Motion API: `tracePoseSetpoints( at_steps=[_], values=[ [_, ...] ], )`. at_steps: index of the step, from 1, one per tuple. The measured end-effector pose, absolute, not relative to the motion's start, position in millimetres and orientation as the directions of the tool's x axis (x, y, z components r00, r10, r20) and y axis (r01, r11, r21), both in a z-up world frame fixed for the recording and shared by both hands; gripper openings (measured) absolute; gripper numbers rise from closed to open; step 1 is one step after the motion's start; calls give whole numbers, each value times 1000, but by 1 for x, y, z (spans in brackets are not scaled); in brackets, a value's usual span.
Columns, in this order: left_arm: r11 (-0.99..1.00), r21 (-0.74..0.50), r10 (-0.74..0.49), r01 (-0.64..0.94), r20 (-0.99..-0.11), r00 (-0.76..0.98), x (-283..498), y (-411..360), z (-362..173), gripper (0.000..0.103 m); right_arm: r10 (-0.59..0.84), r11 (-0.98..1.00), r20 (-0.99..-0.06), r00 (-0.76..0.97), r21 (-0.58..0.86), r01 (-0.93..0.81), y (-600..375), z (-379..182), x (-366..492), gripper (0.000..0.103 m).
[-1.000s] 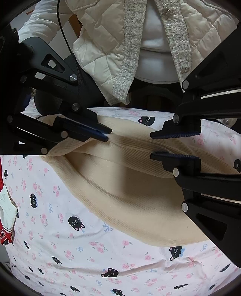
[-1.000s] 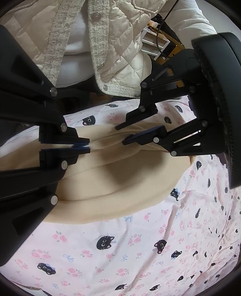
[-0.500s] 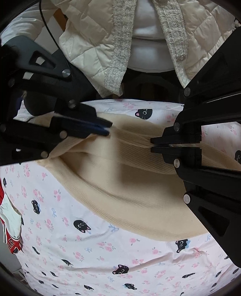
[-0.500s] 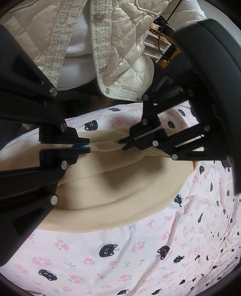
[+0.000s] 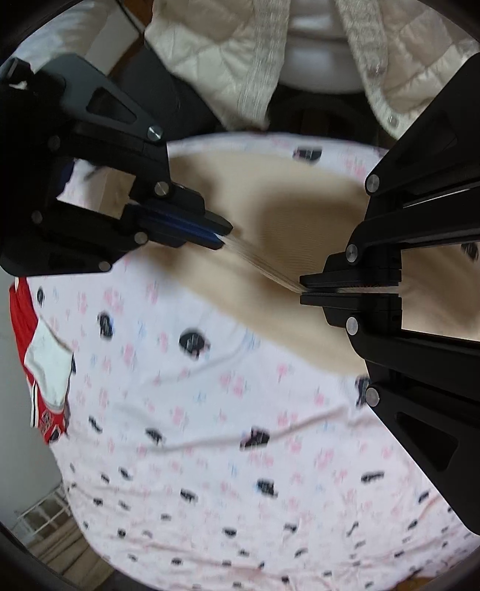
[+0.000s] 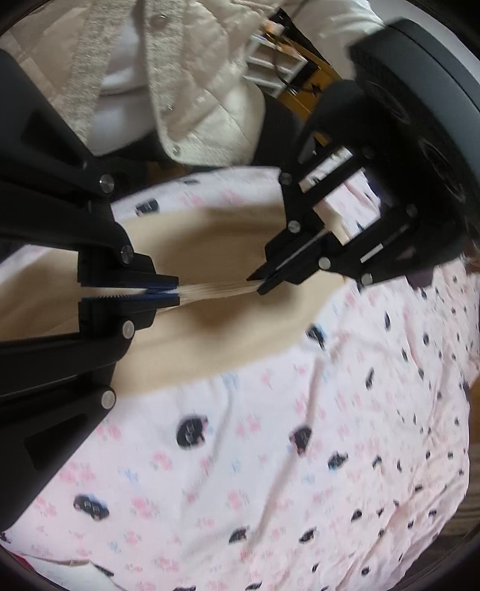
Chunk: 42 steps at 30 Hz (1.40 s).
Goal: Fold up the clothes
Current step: 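Open the left tool and pull it back from the beige garment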
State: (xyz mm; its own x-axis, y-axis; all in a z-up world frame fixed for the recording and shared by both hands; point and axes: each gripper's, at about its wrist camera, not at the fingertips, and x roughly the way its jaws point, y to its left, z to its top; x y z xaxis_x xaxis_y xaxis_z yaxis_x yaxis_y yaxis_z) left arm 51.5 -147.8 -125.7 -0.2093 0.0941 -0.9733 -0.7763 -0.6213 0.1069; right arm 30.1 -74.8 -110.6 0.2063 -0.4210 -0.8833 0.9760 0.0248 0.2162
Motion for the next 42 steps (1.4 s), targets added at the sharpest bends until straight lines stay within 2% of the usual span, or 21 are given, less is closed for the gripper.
tracePoseSetpoints(
  at_steps=[10, 17, 23, 25, 29, 31, 37, 39, 41, 42],
  values=[
    [-641, 226, -23, -733, -961, -276, 36, -147, -154, 1, -388, -92, -917, 96, 143, 985, -89, -127, 2, 3],
    [-671, 230, -38, -705, -960, -277, 30, -152, -163, 1, -377, -146, -923, 75, 139, 979, -94, -143, -7, 4],
    [-682, 243, -55, -690, -958, -283, 31, -153, -175, 3, -406, -262, -912, 52, 171, 950, -75, -141, -33, 16],
    [-695, 236, -49, -679, -958, -284, 30, -156, -177, 3, -423, -304, -905, 39, 183, 935, -62, -135, -43, 16],
    [-705, 228, -36, -672, -957, -287, 32, -159, -177, 3, -433, -258, -898, 71, 199, 946, -39, -121, -34, 17],
    [-705, 231, -37, -670, -956, -290, 33, -159, -176, 3, -410, -241, -911, 51, 162, 957, -28, -118, -26, 17],
    [-712, 247, -43, -657, -950, -310, 39, -161, -169, 4, -350, -281, -934, 65, 171, 944, 14, -125, -31, 17],
    [-729, 249, -39, -638, -945, -325, 43, -168, -161, 5, -328, -303, -943, 62, 167, 938, 26, -131, -36, 17],
    [-746, 250, -34, -618, -940, -339, 46, -175, -153, 11, -317, -316, -946, 65, 170, 933, 31, -137, -40, 17],
    [-754, 250, -32, -608, -938, -346, 47, -178, -149, 17, -314, -319, -947, 71, 175, 931, 34, -140, -40, 17]
  ],
)
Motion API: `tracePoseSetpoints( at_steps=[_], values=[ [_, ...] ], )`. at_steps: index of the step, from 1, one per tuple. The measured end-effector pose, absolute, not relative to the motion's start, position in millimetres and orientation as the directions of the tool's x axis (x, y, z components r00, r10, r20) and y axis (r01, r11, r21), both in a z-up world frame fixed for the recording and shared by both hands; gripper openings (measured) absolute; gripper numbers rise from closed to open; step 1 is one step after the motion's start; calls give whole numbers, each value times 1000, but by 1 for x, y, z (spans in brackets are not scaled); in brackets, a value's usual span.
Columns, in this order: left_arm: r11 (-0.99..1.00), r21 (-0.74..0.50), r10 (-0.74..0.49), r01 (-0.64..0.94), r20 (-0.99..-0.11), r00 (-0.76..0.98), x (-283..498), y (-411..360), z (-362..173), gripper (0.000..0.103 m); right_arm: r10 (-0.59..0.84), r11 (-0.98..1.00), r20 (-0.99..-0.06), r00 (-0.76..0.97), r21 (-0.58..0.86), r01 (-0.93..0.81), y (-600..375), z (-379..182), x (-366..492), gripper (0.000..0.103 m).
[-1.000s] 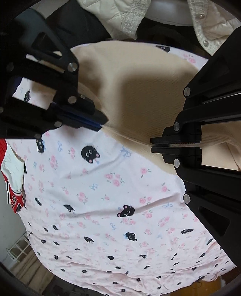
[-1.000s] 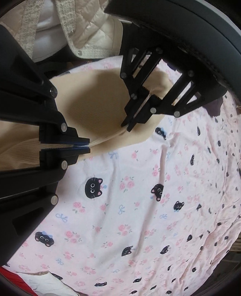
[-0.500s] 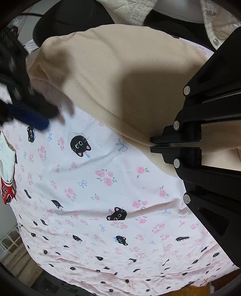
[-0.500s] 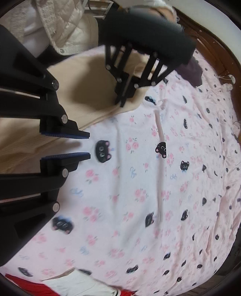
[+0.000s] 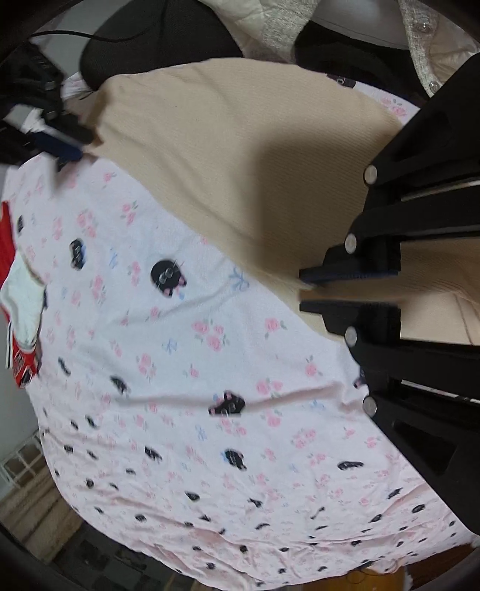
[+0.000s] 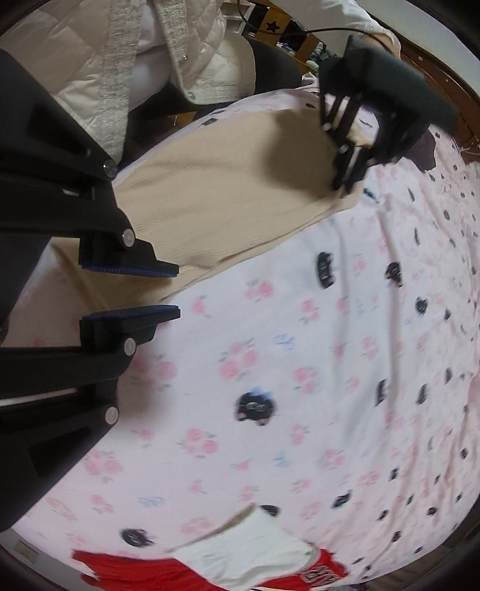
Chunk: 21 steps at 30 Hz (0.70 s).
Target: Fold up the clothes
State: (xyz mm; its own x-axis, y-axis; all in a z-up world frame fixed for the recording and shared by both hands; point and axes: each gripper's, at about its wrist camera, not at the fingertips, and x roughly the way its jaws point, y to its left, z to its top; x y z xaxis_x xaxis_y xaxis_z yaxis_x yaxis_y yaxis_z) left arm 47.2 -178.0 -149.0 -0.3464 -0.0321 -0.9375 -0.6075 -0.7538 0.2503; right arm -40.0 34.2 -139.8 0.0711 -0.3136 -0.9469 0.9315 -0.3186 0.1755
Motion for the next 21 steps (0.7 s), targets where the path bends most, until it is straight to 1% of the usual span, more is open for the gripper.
tracePoseSetpoints(
  at_steps=[1, 3, 6, 10, 11, 13, 14, 17, 19, 21],
  values=[
    [-762, 251, -30, -597, -935, -354, 49, -181, -145, 23, -310, -321, -948, 75, 179, 930, 37, -142, -40, 17],
    [-787, 245, -22, -567, -929, -370, 51, -192, -136, 30, -307, -325, -949, 76, 180, 928, 37, -147, -41, 17],
    [-839, 237, -21, -490, -914, -406, 53, -210, -125, 31, -326, -336, -942, 73, 188, 923, 38, -148, -44, 17],
    [-902, 195, -7, -385, -898, -439, 53, -243, -114, 31, -351, -343, -933, 73, 200, 918, 42, -140, -46, 18],
    [-913, 184, -5, -364, -897, -443, 55, -249, -114, 31, -351, -340, -933, 76, 202, 918, 43, -139, -46, 21],
    [-932, 166, -5, -322, -894, -448, 60, -262, -114, 32, -338, -334, -939, 68, 187, 924, 44, -141, -43, 38],
    [-937, 168, -15, -307, -896, -443, 64, -268, -117, 32, -325, -333, -944, 61, 175, 926, 44, -143, -41, 39],
    [-947, 166, -35, -275, -904, -425, 75, -279, -126, 32, -291, -331, -955, 56, 155, 931, 43, -153, -38, 37],
    [-951, 168, -46, -259, -906, -420, 84, -283, -130, 32, -284, -336, -957, 57, 155, 929, 45, -155, -39, 22],
    [-953, 176, -58, -245, -904, -423, 93, -285, -132, 32, -282, -343, -958, 58, 157, 926, 47, -155, -41, 18]
  ],
)
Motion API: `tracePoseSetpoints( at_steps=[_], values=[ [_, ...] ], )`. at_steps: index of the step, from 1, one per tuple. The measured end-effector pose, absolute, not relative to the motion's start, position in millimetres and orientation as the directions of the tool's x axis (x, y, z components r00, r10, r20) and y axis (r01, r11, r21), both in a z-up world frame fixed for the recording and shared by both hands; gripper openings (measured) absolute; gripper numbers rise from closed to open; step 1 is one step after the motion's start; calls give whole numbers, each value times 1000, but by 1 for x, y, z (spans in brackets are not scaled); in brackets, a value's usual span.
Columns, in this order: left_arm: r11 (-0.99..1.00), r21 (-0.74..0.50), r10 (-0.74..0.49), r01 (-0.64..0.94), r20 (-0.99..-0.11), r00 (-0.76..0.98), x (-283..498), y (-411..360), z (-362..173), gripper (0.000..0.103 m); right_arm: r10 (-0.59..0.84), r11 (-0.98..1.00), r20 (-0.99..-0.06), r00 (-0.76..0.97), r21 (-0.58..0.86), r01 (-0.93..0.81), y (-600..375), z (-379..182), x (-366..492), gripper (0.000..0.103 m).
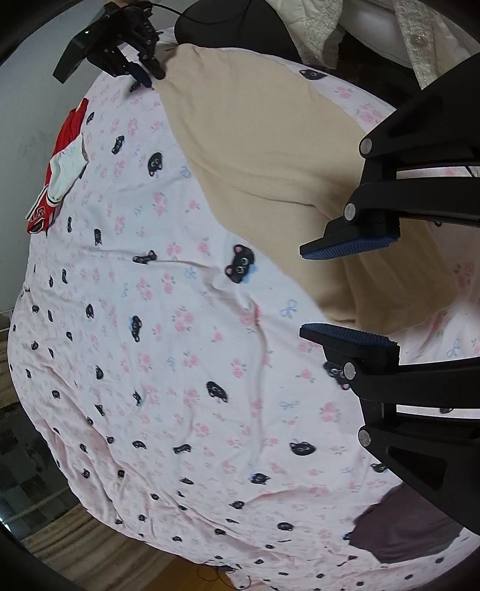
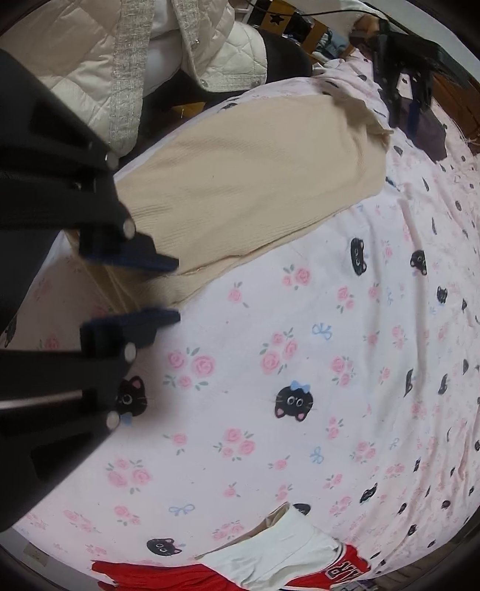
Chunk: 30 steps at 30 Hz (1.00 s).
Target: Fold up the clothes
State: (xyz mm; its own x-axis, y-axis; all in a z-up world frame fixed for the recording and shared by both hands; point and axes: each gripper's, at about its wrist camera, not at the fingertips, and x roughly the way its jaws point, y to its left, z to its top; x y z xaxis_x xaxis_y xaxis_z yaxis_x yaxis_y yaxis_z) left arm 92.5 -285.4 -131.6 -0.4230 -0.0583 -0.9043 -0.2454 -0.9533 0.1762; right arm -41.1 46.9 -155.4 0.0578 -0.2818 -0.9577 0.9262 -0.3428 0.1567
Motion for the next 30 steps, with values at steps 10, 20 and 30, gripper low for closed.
tracePoseSetpoints(
  at_steps=[10, 20, 30],
  values=[
    [-986, 152, -103, -64, -871, -480, 133, -322, -137, 32, -231, -384, -972, 38, 127, 914, 51, -158, -49, 16],
    [-998, -10, -24, 57, -823, -568, 173, -345, -145, 40, -438, -237, -896, 80, 201, 950, -37, -88, -25, 28],
    [-990, -120, 45, 73, -759, -650, 201, -337, -158, 44, -415, 22, -870, 267, 284, 959, -197, -108, 50, 15]
  ],
)
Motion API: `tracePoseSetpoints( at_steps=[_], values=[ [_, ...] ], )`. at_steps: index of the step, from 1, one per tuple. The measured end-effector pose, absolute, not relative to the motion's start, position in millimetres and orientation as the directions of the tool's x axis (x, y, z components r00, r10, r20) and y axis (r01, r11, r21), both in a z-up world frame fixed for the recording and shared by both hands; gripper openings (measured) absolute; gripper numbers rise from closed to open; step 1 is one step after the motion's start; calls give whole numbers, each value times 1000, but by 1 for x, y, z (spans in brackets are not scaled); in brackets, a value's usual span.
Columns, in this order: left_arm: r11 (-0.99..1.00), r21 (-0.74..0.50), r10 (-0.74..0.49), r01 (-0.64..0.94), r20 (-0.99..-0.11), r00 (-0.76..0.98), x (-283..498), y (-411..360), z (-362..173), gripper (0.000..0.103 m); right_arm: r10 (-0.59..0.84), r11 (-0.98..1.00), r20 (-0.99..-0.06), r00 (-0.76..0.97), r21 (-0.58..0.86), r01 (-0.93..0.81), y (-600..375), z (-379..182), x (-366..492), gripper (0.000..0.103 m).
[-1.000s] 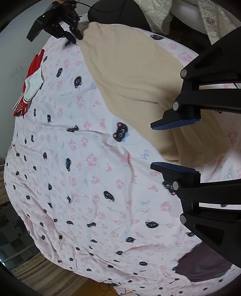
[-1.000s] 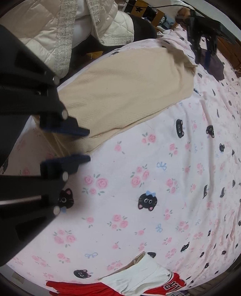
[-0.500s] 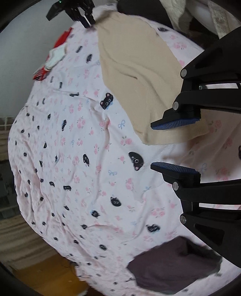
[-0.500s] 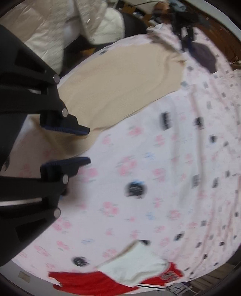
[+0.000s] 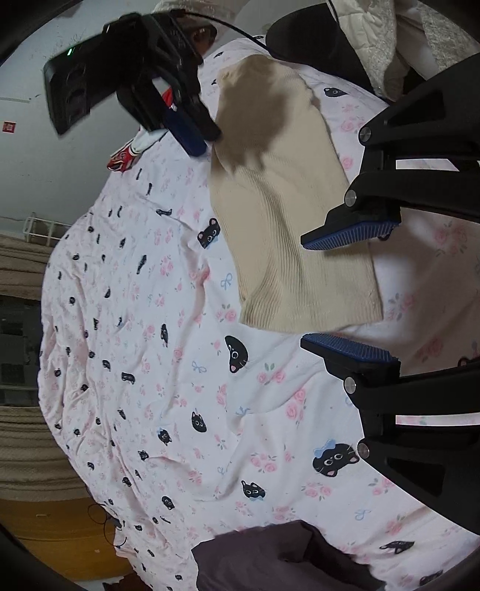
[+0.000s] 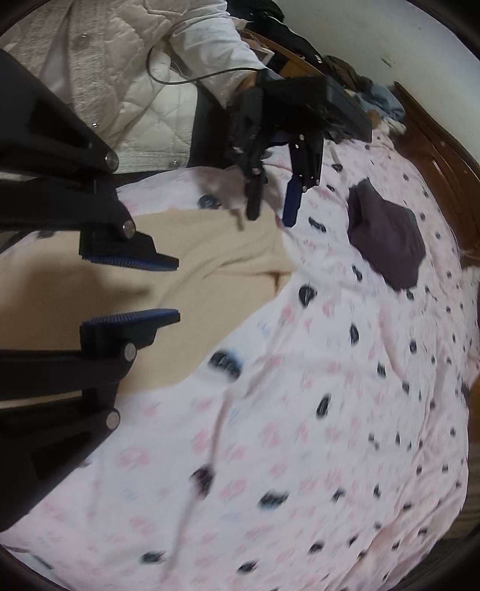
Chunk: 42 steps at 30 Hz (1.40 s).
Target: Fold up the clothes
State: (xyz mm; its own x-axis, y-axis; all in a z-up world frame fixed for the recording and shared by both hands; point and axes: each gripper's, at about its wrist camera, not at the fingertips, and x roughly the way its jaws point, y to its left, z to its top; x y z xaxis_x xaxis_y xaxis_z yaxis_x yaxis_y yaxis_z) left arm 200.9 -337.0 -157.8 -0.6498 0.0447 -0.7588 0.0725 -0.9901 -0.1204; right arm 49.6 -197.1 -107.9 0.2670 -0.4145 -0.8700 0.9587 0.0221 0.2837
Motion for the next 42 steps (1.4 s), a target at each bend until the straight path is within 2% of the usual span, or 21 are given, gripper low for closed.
tracePoseSetpoints(
  at_steps=[3, 10, 16, 29, 32, 34, 36, 42],
  values=[
    [-985, -156, 66, 74, -737, -672, 209, -335, -162, 49, -387, 55, -870, 306, 310, 949, -231, -124, 64, 10],
    [-975, -217, 116, 54, -695, -709, 222, -334, -170, 55, -347, 61, -862, 370, 373, 926, -274, -149, 70, 10],
    [-962, -266, 143, 58, -675, -724, 224, -340, -172, 55, -297, 44, -883, 364, 369, 929, -291, -168, 69, 10],
    [-932, -354, 178, 79, -636, -751, 227, -355, -174, 55, -295, 25, -877, 380, 390, 920, -293, -171, 65, 11],
    [-931, -358, 182, 78, -636, -750, 227, -355, -175, 55, -306, 7, -871, 384, 402, 916, -296, -170, 60, 19],
    [-930, -360, 186, 75, -637, -748, 226, -355, -175, 55, -312, 1, -869, 385, 405, 914, -299, -168, 59, 35],
    [-929, -363, 189, 74, -637, -747, 226, -355, -176, 55, -314, 3, -867, 388, 408, 913, -302, -167, 60, 42],
    [-925, -371, 193, 77, -637, -747, 225, -356, -177, 55, -298, 35, -866, 403, 412, 911, -308, -166, 69, 40]
  ],
)
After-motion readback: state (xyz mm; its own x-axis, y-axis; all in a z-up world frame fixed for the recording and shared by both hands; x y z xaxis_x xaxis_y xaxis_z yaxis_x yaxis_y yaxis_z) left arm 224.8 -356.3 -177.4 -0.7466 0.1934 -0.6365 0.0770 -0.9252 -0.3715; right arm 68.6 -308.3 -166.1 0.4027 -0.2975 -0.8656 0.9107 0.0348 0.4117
